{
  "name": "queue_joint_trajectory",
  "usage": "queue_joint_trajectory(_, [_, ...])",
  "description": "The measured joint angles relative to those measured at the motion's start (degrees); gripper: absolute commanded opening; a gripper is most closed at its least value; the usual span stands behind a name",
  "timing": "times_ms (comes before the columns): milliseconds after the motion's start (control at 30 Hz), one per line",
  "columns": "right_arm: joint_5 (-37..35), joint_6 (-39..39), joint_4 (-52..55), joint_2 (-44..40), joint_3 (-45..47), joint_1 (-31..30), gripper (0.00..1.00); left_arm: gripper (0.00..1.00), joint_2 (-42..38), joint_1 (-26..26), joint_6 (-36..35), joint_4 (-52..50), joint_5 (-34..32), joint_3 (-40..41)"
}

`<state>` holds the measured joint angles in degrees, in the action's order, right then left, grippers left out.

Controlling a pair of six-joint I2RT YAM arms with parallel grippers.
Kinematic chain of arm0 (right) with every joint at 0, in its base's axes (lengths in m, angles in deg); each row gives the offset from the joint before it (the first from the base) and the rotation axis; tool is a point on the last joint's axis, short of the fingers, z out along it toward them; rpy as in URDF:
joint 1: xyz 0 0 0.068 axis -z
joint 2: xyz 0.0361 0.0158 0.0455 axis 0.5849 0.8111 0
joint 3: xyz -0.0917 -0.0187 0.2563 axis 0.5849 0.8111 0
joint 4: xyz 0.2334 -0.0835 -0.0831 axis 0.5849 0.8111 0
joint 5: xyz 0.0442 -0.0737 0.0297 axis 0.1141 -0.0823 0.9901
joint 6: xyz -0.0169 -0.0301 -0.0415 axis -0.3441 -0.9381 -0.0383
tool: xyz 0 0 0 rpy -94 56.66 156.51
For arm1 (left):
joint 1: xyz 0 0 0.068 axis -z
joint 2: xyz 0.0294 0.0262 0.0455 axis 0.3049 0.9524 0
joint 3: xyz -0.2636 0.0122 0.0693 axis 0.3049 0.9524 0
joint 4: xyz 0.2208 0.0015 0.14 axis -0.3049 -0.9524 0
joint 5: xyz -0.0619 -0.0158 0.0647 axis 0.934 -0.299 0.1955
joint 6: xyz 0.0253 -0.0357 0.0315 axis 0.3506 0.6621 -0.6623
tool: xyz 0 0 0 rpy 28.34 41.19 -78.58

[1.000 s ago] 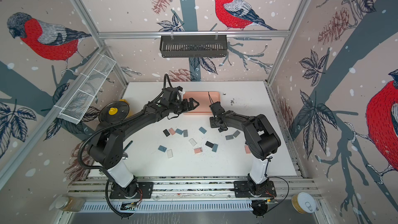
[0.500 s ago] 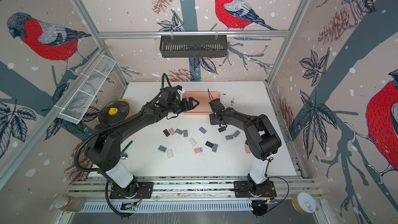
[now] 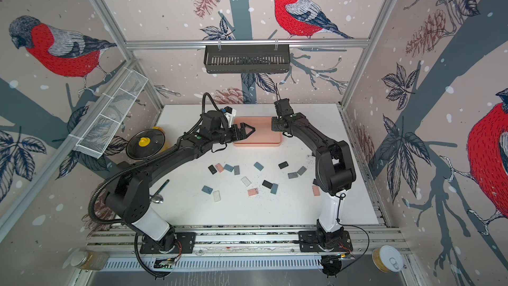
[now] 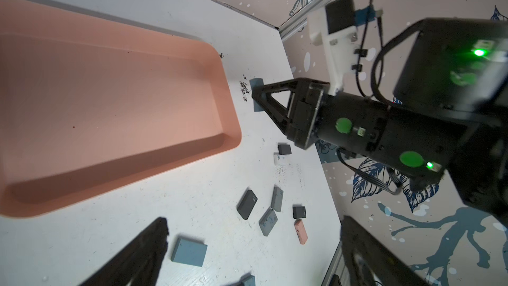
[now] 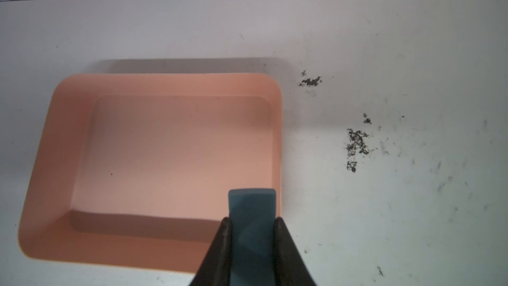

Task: Put the eraser in the storage box
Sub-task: Pick up the eraser from the center of the board, then place the eraser in the storage box.

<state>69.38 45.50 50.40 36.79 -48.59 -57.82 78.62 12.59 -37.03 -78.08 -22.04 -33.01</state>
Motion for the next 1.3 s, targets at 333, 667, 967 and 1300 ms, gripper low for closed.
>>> queue_joint_trajectory(333, [1.16,0.81,3.10,16.02,-14.40,1.20,0.26,0.97,0.46,-0.02,0.02,0.31,-0.02,0.02])
queue_joint_trajectory(667, [-0.37,0.76,5.70,24.48,-23.32,2.14,0.26,0.97,1.42,-0.63,0.94,0.33,0.35,0.02])
queue_joint_trajectory(967, [-1.88,0.57,6.14,27.85,-26.36,2.03,0.29,0.97,1.62,-0.92,1.57,0.39,1.31,0.02])
queue_joint_trajectory(1300, [-3.98,-0.55,7.08,28.09,-27.34,1.38,0.44,0.97,1.62,-1.03,2.16,0.52,1.42,0.02])
